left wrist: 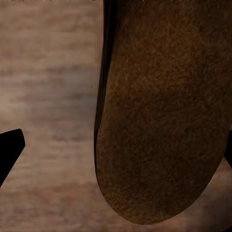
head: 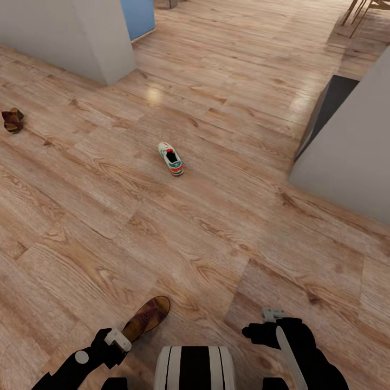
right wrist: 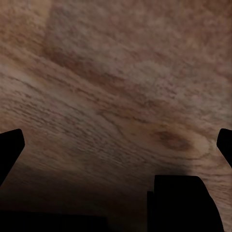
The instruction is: Pick up the two gym shoes and the two sandals from the corridor floor and place them onto the hallstand (shoe rack) in the corridor, making sure they are on the rack and not on the floor. Arrange them so the two gym shoes are next to each other and the two sandals are next to each other.
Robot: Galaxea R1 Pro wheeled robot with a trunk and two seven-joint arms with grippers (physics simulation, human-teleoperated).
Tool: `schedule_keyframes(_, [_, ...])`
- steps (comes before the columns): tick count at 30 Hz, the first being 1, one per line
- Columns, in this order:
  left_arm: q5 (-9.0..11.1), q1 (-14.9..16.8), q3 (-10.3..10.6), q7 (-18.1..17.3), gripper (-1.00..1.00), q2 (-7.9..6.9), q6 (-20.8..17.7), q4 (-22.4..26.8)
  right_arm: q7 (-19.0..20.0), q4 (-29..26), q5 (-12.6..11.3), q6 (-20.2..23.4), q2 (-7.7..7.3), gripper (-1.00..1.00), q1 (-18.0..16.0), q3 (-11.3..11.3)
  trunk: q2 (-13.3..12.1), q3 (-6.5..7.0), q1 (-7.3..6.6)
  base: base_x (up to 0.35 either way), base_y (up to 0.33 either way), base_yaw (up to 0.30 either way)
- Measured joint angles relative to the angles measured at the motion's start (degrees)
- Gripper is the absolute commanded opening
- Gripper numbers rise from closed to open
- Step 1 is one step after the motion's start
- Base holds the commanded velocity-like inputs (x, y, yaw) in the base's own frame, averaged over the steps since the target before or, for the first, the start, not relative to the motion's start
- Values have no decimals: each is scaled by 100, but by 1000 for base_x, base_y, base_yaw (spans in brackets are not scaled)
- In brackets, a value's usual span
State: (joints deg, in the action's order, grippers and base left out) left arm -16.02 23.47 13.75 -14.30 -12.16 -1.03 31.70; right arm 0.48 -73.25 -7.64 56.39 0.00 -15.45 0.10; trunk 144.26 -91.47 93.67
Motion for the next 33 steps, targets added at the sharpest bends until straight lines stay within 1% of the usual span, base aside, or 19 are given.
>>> schedule_keyframes(24, [0, 0, 1, 6, 100, 7, 0, 0, 0, 0, 1, 6, 0, 100, 0, 0, 0, 0, 0, 0, 0, 0])
schedule_keyframes(25, [0, 0, 1, 6, -100, 7, 0, 0, 0, 0, 0, 6, 0, 100, 0, 0, 0, 0, 0, 0, 0, 0])
schedule_keyframes(33, [27, -1, 2, -2, -100, 0, -2, 0, 0, 0, 4, 4, 0, 100, 0, 0, 0, 0, 0, 0, 0, 0])
